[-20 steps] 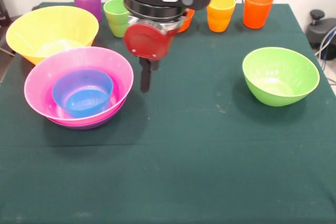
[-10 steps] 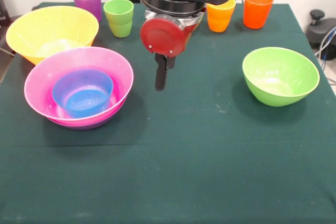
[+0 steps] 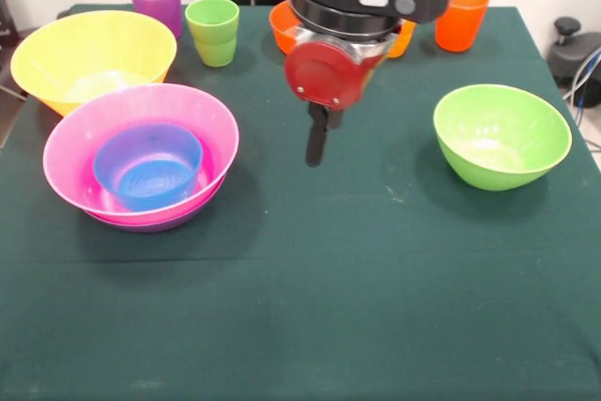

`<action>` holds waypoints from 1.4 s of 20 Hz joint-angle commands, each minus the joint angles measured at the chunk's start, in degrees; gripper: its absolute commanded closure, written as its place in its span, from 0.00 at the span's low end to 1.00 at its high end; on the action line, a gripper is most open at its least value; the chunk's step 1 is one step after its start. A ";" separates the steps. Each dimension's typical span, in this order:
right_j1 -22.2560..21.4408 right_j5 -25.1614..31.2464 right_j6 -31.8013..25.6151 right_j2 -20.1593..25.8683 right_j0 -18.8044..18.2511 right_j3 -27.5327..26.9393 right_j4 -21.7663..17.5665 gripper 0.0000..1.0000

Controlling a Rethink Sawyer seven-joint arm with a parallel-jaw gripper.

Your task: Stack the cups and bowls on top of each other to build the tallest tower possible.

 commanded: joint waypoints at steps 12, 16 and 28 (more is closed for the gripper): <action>8.27 4.49 30.39 -2.24 5.50 -1.20 9.02 0.00; 9.19 3.86 31.99 -2.41 6.20 -1.89 10.33 0.00; 6.64 6.29 33.27 -3.55 9.88 -0.56 13.77 0.00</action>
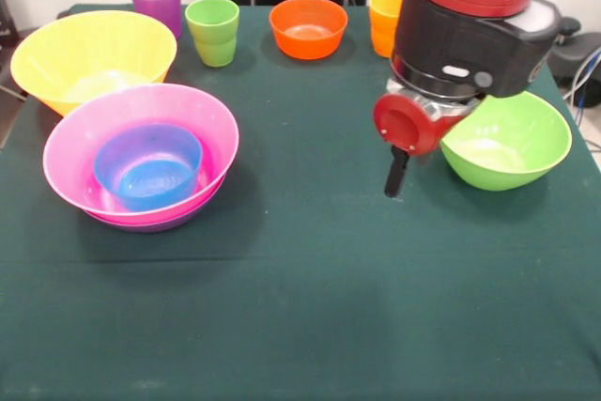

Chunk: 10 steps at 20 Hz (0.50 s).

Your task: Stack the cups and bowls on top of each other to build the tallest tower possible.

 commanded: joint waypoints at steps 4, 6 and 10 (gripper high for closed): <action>-2.68 7.08 15.48 2.28 3.31 1.42 2.51 0.00; -2.97 6.28 14.93 1.98 3.71 2.54 2.73 0.00; -3.68 2.93 12.50 2.03 3.47 6.18 2.86 0.00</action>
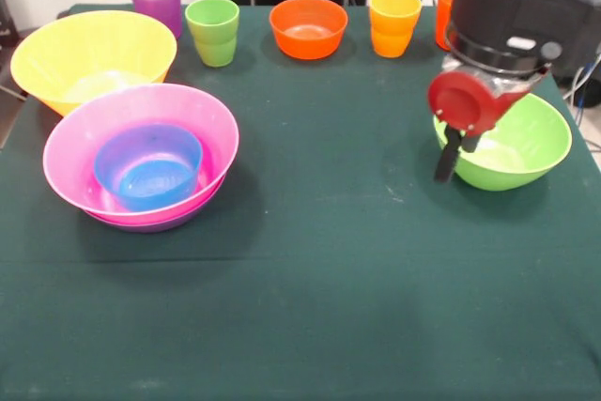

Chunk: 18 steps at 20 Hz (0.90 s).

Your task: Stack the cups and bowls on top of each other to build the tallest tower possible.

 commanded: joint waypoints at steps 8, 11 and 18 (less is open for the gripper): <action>-4.29 -2.37 8.26 4.46 -1.38 12.92 1.29 0.00; -6.02 -4.27 5.77 5.00 0.08 17.35 0.77 0.00; -5.21 -8.78 4.61 6.39 2.81 19.99 -0.01 0.00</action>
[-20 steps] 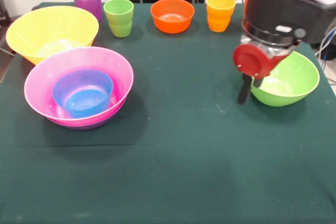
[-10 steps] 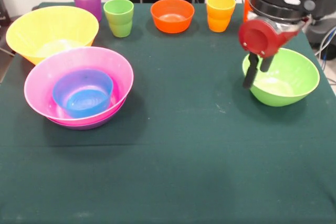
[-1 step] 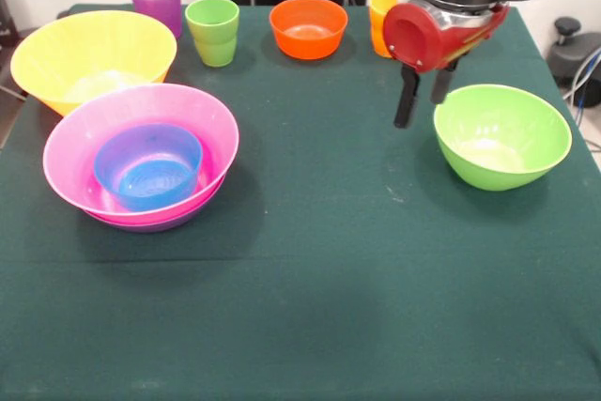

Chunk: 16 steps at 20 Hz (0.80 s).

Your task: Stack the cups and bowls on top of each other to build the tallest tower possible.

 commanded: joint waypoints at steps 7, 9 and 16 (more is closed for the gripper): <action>2.55 -6.12 5.70 6.82 3.61 6.96 -1.09 0.00; 2.70 -6.41 5.76 7.04 3.72 6.78 -0.79 0.00; 3.71 -4.95 7.24 6.58 3.78 4.44 -0.31 0.00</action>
